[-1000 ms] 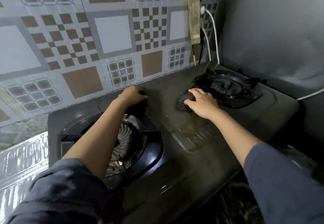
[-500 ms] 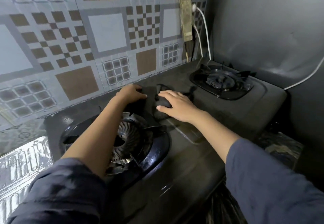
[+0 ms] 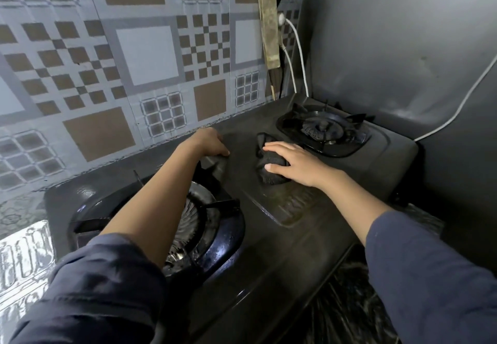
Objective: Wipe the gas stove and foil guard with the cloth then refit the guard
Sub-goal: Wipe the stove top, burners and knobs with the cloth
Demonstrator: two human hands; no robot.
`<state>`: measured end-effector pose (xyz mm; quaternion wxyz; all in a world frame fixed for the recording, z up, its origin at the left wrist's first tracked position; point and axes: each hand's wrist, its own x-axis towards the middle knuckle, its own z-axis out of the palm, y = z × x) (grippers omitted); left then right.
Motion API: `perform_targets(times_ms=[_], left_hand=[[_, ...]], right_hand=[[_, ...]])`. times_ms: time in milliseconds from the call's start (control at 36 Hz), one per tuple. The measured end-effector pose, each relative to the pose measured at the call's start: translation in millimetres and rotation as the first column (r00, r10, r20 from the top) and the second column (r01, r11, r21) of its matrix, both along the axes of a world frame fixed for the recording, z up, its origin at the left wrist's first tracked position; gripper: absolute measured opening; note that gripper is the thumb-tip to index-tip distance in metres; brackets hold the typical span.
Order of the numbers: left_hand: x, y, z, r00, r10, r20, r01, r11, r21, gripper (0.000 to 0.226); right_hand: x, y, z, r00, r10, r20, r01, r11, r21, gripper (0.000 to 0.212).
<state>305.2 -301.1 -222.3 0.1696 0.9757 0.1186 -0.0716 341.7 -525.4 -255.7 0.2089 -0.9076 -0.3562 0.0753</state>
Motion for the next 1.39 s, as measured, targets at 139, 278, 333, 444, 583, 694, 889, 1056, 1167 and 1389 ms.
perform_targets(times_ms=[139, 278, 333, 444, 583, 694, 889, 1056, 1167, 1389], left_hand=[[6, -17, -5, 0.999, -0.028, 0.016, 0.029, 0.999, -0.030, 0.044], [1, -27, -9, 0.996, -0.094, 0.013, 0.094, 0.996, -0.003, 0.049], [-4, -28, -11, 0.992, -0.123, 0.007, 0.122, 0.992, 0.014, 0.051], [-15, -29, -13, 0.984, -0.180, 0.004, 0.180, 0.983, 0.022, 0.053], [-25, -32, -13, 0.966, -0.258, -0.030, 0.259, 0.965, 0.036, 0.056], [-36, -30, -17, 0.960, -0.280, -0.023, 0.280, 0.960, 0.013, 0.056], [-45, -25, -28, 0.964, -0.264, 0.012, 0.264, 0.964, -0.023, 0.055], [-49, -26, -26, 0.964, -0.266, 0.016, 0.266, 0.964, -0.016, 0.053], [-49, -26, -25, 0.966, -0.259, 0.028, 0.259, 0.965, -0.026, 0.053], [-46, -28, -26, 0.973, -0.222, 0.065, 0.226, 0.973, -0.050, 0.052]], right_hand=[[3, -9, 0, 0.992, -0.123, 0.011, 0.123, 0.992, -0.003, 0.057], [-2, -26, -5, 0.965, -0.259, 0.043, 0.257, 0.966, 0.041, 0.054], [-7, -33, -7, 0.952, -0.301, 0.051, 0.298, 0.953, 0.064, 0.052], [-19, -38, -11, 0.923, -0.376, 0.078, 0.370, 0.925, 0.081, 0.052], [-30, -36, -15, 0.884, -0.453, 0.116, 0.449, 0.892, 0.055, 0.055], [-42, -33, -17, 0.879, -0.464, 0.110, 0.461, 0.886, 0.052, 0.056], [-55, -18, -14, 0.929, -0.360, 0.080, 0.359, 0.933, 0.028, 0.055], [-72, 7, -9, 0.979, -0.196, 0.057, 0.194, 0.980, 0.036, 0.054], [-81, 5, -7, 0.997, -0.071, 0.041, 0.071, 0.997, 0.015, 0.055], [-83, -34, -10, 0.986, 0.143, -0.085, -0.135, 0.987, 0.090, 0.051]])
